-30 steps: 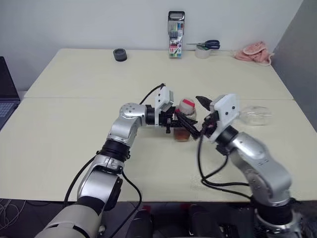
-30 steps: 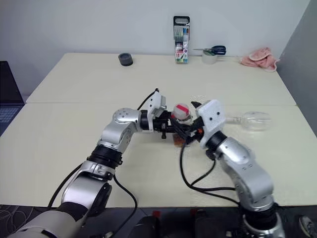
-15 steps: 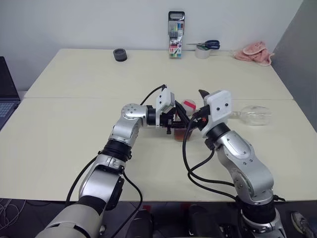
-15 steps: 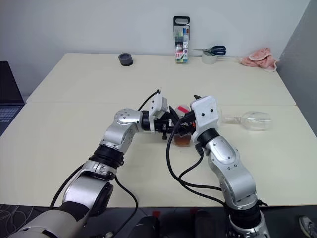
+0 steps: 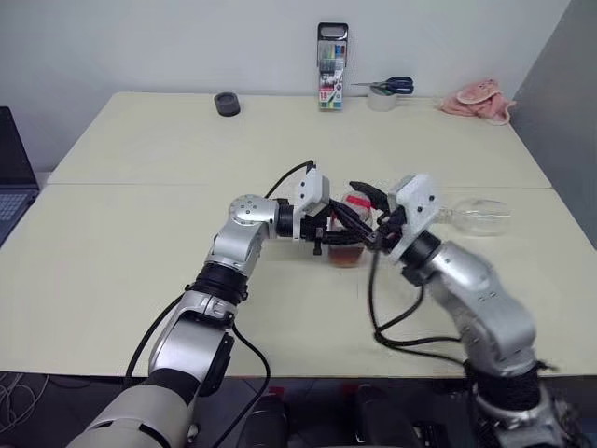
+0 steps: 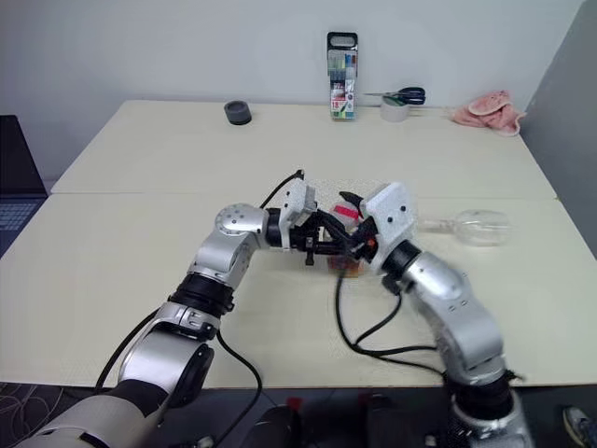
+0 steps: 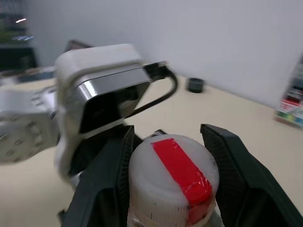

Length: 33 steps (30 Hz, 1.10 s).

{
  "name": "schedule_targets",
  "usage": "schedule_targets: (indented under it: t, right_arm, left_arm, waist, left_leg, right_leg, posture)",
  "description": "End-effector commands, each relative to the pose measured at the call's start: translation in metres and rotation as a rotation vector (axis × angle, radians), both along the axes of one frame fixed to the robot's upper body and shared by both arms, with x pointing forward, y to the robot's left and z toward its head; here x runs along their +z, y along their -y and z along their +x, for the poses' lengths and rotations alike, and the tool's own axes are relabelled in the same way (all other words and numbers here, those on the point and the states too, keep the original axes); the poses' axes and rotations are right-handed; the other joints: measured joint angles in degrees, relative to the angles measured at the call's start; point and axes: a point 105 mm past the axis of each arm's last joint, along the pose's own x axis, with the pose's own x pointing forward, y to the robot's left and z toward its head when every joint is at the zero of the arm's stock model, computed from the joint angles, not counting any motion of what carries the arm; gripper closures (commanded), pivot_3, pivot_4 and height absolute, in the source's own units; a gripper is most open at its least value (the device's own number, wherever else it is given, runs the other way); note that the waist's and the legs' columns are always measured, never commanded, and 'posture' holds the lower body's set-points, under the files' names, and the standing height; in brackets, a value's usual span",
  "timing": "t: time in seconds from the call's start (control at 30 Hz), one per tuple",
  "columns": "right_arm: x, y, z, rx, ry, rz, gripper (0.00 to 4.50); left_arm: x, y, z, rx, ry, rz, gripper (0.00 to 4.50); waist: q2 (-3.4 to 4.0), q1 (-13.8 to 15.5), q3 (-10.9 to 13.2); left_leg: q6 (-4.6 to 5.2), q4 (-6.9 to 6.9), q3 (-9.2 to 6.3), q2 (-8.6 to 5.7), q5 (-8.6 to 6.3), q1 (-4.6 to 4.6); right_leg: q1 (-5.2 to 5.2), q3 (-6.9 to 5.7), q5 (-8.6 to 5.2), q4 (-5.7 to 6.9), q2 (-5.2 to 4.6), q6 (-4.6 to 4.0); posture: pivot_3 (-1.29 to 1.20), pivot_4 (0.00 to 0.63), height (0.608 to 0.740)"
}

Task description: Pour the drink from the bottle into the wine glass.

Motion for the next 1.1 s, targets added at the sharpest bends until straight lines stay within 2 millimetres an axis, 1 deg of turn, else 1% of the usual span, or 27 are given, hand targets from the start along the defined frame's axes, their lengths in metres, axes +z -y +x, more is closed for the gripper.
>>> schedule_targets:
  t: [0.03,0.07,0.1,0.17,0.23,0.3,0.4,0.53,0.6,0.63,0.67,0.73,0.83,0.97,1.1]
  right_arm:
    - [0.019,0.005,0.001,0.173,-0.026,-0.019,2.58]
    - [0.018,0.005,0.0,0.191,-0.048,-0.026,2.58]
    - [0.015,0.004,-0.004,0.225,-0.073,-0.032,2.58]
    - [0.014,0.005,-0.006,0.219,-0.086,-0.021,2.58]
    - [0.019,0.015,0.002,0.117,-0.036,0.01,1.87]
    - [0.025,0.023,0.005,0.019,0.025,0.018,1.28]
    - [0.025,0.027,-0.005,-0.045,0.059,0.003,0.24]
    - [0.012,0.024,-0.021,-0.15,0.059,0.018,0.22]
    - [0.007,0.02,-0.021,-0.249,0.054,0.071,0.22]
    - [0.004,0.017,-0.018,-0.345,0.049,0.126,0.22]
    - [0.002,0.015,-0.016,-0.418,0.044,0.181,0.22]
    - [0.002,0.012,-0.014,-0.506,0.045,0.239,0.22]
    - [0.004,0.009,-0.011,-0.566,0.045,0.285,0.22]
    - [0.009,0.005,-0.008,-0.597,0.057,0.327,0.22]
    - [0.009,0.002,-0.005,-0.609,0.05,0.345,0.22]
  left_arm:
    - [0.008,-0.006,0.003,0.008,0.034,0.008,2.81]
    - [0.009,-0.006,0.003,0.012,0.035,0.005,2.81]
    - [0.009,-0.006,0.004,0.018,0.035,-0.002,2.81]
    - [0.01,-0.006,0.005,0.029,0.03,-0.015,2.81]
    - [0.013,-0.006,0.007,0.05,0.016,-0.037,2.81]
    - [0.015,-0.006,0.01,0.071,0.0,-0.054,2.81]
    - [0.016,-0.006,0.013,0.086,-0.006,-0.058,2.81]
    - [0.018,-0.004,0.02,0.109,-0.008,-0.065,2.81]
    - [0.019,-0.003,0.023,0.121,-0.001,-0.063,2.81]
    - [0.019,-0.002,0.025,0.126,0.005,-0.063,2.81]
    - [0.02,0.0,0.026,0.131,0.011,-0.064,2.81]
    - [0.02,0.002,0.028,0.133,0.02,-0.064,2.81]
    - [0.02,0.004,0.029,0.135,0.033,-0.061,2.81]
    - [0.019,0.006,0.03,0.138,0.039,-0.062,2.81]
    - [0.017,0.005,0.03,0.14,0.043,-0.058,2.81]
  waist:
    - [0.0,-0.1,0.0]
    - [0.0,-0.1,0.0]
    - [0.0,-0.1,0.0]
    - [0.0,0.0,0.0]
    - [0.0,0.0,0.0]
    - [0.0,0.0,0.0]
    - [0.0,0.1,0.0]
    - [0.0,0.2,0.0]
    - [0.0,0.2,0.0]
    - [0.0,0.2,0.0]
    - [-0.01,0.1,0.0]
    - [0.02,-0.1,0.0]
    - [0.01,0.0,0.0]
    - [0.01,0.0,0.0]
    - [0.02,0.0,0.0]
  left_leg:
    - [0.01,-0.03,0.0,0.01,0.0,0.04]
    - [0.01,-0.05,-0.04,0.04,0.0,0.05]
    - [0.01,-0.07,-0.05,0.07,0.0,0.05]
    - [0.0,-0.07,-0.07,0.05,0.0,-0.01]
    - [-0.01,-0.04,-0.05,-0.01,0.01,-0.1]
    - [-0.02,0.02,-0.07,-0.07,0.01,-0.16]
    - [-0.01,0.06,-0.09,-0.08,0.01,-0.17]
    - [-0.02,0.04,-0.16,-0.06,0.01,-0.19]
    - [-0.02,0.05,-0.12,-0.07,0.01,-0.2]
    - [-0.02,0.06,-0.1,-0.07,0.02,-0.2]
    - [-0.03,0.05,-0.1,-0.06,0.02,-0.17]
    - [-0.18,0.01,-0.11,0.02,0.1,-0.15]
    - [-0.24,0.04,-0.06,-0.02,0.14,-0.18]
    - [-0.24,0.02,-0.08,-0.02,0.14,-0.17]
    - [-0.23,0.02,-0.07,-0.02,0.13,-0.18]
  right_leg:
    - [-0.01,0.0,0.0,0.04,0.01,-0.01]
    - [0.0,-0.03,-0.01,0.06,0.04,-0.03]
    - [-0.02,-0.03,-0.02,0.06,0.06,-0.04]
    - [-0.04,-0.03,-0.02,0.08,0.03,-0.05]
    - [-0.09,-0.01,-0.02,0.06,-0.07,-0.05]
    - [-0.11,-0.01,-0.02,0.05,-0.15,-0.05]
    - [-0.11,-0.02,-0.02,0.07,-0.16,-0.04]
    - [-0.11,-0.07,-0.02,0.07,-0.13,-0.04]
    - [-0.12,-0.04,-0.02,0.08,-0.12,-0.04]
    - [-0.12,-0.02,-0.02,0.08,-0.12,-0.04]
    - [-0.12,-0.02,-0.02,0.11,-0.11,-0.04]
    - [-0.17,0.0,-0.02,0.15,-0.01,-0.04]
    - [-0.21,0.05,-0.02,0.17,-0.02,-0.04]
    - [-0.21,0.02,-0.02,0.16,-0.03,-0.04]
    - [-0.22,0.03,-0.02,0.16,-0.03,-0.04]
  posture:
    - [0.0,0.15,0.74]
    - [0.0,0.15,0.74]
    - [0.0,0.15,0.74]
    - [0.0,0.15,0.74]
    - [0.0,0.15,0.74]
    - [0.0,0.15,0.74]
    - [0.0,0.15,0.74]
    - [0.0,0.15,0.74]
    - [0.0,0.15,0.74]
    - [0.0,0.15,0.74]
    - [0.0,0.15,0.74]
    - [0.0,0.15,0.74]
    - [0.0,0.15,0.74]
    - [0.0,0.15,0.74]
    - [0.0,0.15,0.74]
